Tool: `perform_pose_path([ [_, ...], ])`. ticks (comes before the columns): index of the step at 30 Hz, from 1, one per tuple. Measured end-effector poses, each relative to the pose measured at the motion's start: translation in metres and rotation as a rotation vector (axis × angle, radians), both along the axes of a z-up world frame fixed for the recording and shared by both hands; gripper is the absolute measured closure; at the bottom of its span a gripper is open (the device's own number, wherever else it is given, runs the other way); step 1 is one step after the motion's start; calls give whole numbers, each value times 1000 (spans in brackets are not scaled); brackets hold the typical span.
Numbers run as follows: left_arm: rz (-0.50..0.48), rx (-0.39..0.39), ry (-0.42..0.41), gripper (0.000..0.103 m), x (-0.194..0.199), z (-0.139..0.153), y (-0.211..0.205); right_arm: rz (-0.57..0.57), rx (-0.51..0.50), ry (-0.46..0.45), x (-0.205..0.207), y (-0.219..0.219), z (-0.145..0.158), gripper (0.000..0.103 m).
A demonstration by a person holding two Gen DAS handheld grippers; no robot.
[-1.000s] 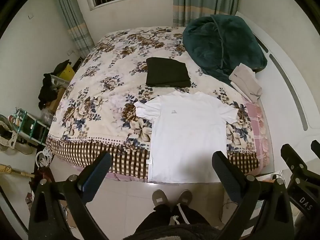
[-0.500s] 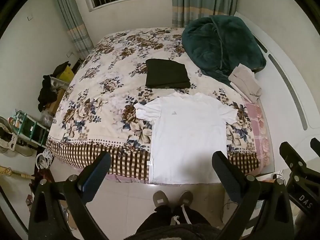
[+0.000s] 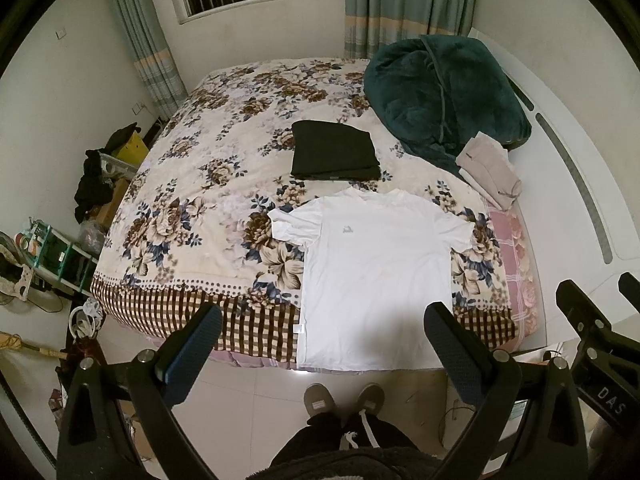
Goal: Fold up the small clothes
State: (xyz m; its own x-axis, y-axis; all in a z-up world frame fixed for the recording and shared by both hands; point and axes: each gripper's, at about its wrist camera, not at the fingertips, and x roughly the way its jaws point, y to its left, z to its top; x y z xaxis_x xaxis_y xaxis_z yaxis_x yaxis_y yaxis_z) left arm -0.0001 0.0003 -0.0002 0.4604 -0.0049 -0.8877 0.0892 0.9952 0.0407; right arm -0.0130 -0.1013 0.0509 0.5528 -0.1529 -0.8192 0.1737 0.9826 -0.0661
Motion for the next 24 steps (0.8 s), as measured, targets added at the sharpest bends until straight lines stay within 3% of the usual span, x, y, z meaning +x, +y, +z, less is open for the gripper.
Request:
perform_pose_path([
  [24, 0, -6, -11, 0, -1, 0, 1, 3, -4, -10, -3, 9, 3, 0],
])
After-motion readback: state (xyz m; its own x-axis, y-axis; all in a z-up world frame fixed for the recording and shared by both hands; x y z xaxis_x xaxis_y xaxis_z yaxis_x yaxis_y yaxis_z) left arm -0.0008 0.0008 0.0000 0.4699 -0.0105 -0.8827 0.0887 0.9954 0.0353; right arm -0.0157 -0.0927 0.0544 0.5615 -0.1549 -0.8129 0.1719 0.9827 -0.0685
